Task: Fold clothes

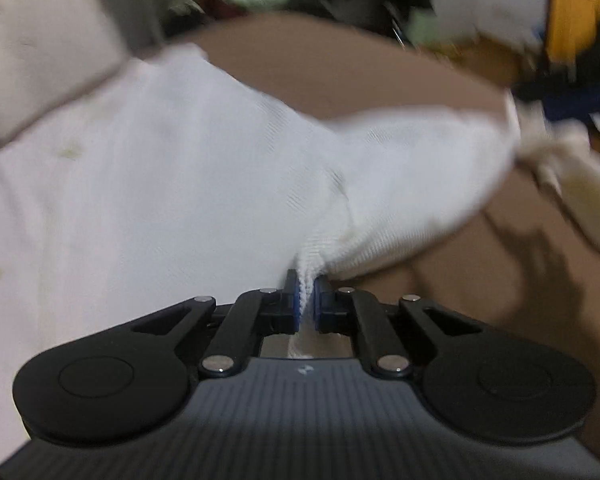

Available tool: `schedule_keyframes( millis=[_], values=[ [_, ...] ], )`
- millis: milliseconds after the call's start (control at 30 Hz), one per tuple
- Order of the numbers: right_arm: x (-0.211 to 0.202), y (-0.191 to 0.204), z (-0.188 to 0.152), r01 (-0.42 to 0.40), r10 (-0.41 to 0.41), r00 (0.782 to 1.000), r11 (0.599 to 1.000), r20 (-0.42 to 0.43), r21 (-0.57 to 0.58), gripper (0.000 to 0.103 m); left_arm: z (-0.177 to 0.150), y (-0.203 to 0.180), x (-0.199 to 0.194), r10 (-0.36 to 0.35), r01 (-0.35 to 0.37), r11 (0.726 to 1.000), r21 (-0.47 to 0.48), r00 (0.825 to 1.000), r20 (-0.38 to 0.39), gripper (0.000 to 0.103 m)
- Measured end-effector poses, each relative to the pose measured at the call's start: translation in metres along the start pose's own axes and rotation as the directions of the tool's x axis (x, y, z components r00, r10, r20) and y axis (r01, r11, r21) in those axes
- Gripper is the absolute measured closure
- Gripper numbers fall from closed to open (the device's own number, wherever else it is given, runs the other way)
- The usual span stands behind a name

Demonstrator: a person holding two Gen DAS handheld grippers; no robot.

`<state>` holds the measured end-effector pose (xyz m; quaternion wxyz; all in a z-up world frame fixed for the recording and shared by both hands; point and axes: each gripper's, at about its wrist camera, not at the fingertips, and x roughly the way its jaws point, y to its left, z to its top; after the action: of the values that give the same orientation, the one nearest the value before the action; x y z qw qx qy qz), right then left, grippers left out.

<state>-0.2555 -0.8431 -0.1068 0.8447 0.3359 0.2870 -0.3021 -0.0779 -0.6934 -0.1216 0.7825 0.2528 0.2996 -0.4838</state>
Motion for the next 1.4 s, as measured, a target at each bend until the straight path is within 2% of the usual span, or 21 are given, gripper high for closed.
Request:
schedule_keyframes(
  millis=[67,167,300,433,500,667,767,867,900,933,967,1000,1033,1100,1167,1200,1267,1300,1333,1367,1400],
  values=[
    [0.012,-0.006,0.014,-0.002,0.008,0.996,0.998,-0.091,0.066,0.037,0.003,0.026,-0.02,0.036,-0.033,0.998,-0.052,0.998,0.057,0.097],
    [0.027,-0.01,0.024,0.048,-0.022,0.983,0.989,-0.181,0.141,0.037,-0.005,0.061,-0.05,0.052,-0.04,0.994,-0.106,0.992,0.112,0.097],
    [0.046,-0.011,0.002,0.019,0.054,0.969,0.957,-0.242,0.289,0.035,-0.034,0.101,-0.07,0.137,-0.109,0.977,-0.186,0.98,0.144,0.097],
    [0.063,-0.014,-0.05,-0.007,0.157,0.951,0.873,-0.267,0.488,0.035,-0.069,0.162,-0.059,0.18,-0.133,0.904,-0.407,0.98,0.08,0.097],
    [0.069,-0.009,-0.067,0.004,0.165,0.944,0.86,-0.285,0.511,0.035,-0.084,0.182,-0.049,0.161,-0.131,0.873,-0.469,0.987,0.023,0.097],
    [0.065,0.032,-0.059,0.02,0.102,0.953,0.917,-0.285,0.397,0.032,-0.095,0.188,-0.042,0.121,-0.098,0.853,-0.513,0.993,0.011,0.097],
    [0.076,0.035,-0.056,0.093,0.06,0.948,0.888,-0.313,0.45,0.02,-0.1,0.189,-0.043,0.108,-0.078,0.851,-0.519,0.994,0.028,0.097],
    [0.092,0.029,-0.06,0.259,-0.105,0.935,0.855,-0.339,0.45,0.02,-0.104,0.189,-0.049,0.103,-0.06,0.861,-0.506,0.993,0.058,0.097],
    [0.094,0.026,-0.063,0.273,-0.119,0.937,0.836,-0.329,0.476,0.019,-0.106,0.187,-0.054,0.1,-0.056,0.862,-0.505,0.993,0.061,0.097],
    [0.094,0.025,-0.064,0.277,-0.13,0.942,0.82,-0.309,0.501,0.025,-0.107,0.187,-0.056,0.094,-0.05,0.861,-0.506,0.994,0.062,0.097],
    [0.091,0.029,-0.062,0.287,-0.161,0.945,0.822,-0.284,0.491,0.059,-0.109,0.187,-0.057,0.083,-0.039,0.861,-0.507,0.994,0.065,0.097],
    [0.088,0.037,-0.057,0.296,-0.203,0.947,0.853,-0.249,0.43,0.085,-0.11,0.188,-0.057,0.061,-0.016,0.861,-0.508,0.996,0.072,0.097],
    [0.081,0.048,-0.049,0.297,-0.249,0.951,0.898,-0.182,0.326,0.087,-0.111,0.188,-0.057,0.038,0.009,0.861,-0.508,0.996,0.081,0.097],
    [0.062,0.067,-0.034,0.294,-0.292,0.956,0.945,-0.033,0.144,0.087,-0.11,0.184,-0.061,-0.025,0.08,0.861,-0.503,0.993,0.115,0.097],
    [0.032,0.075,-0.019,0.238,-0.24,0.962,0.971,0.13,0.034,0.087,-0.101,0.175,-0.066,-0.083,0.148,0.867,-0.476,0.984,0.155,0.097],
    [0.016,0.078,-0.012,0.215,-0.205,0.956,0.976,0.209,-0.025,0.087,-0.094,0.169,-0.069,-0.119,0.191,0.868,-0.458,0.976,0.181,0.097],
    [-0.01,0.073,0.001,0.195,-0.141,0.928,0.972,0.344,-0.128,0.088,-0.081,0.156,-0.072,-0.204,0.278,0.858,-0.432,0.956,0.21,0.089],
    [-0.018,0.063,0.004,0.227,-0.155,0.908,0.963,0.389,-0.145,0.087,-0.075,0.148,-0.07,-0.265,0.329,0.842,-0.427,0.943,0.203,0.084],
    [-0.022,0.049,0.005,0.293,-0.21,0.886,0.945,0.414,-0.146,0.083,-0.069,0.14,-0.067,-0.319,0.372,0.825,-0.425,0.928,0.194,0.07],
    [-0.017,0.034,0.003,0.391,-0.309,0.862,0.91,0.402,-0.14,0.068,-0.068,0.132,-0.065,-0.351,0.397,0.812,-0.429,0.918,0.184,0.06],
    [-0.012,0.018,0.002,0.486,-0.404,0.827,0.864,0.39,-0.135,0.061,-0.068,0.125,-0.062,-0.372,0.409,0.808,-0.425,0.912,0.171,0.057]
  ],
)
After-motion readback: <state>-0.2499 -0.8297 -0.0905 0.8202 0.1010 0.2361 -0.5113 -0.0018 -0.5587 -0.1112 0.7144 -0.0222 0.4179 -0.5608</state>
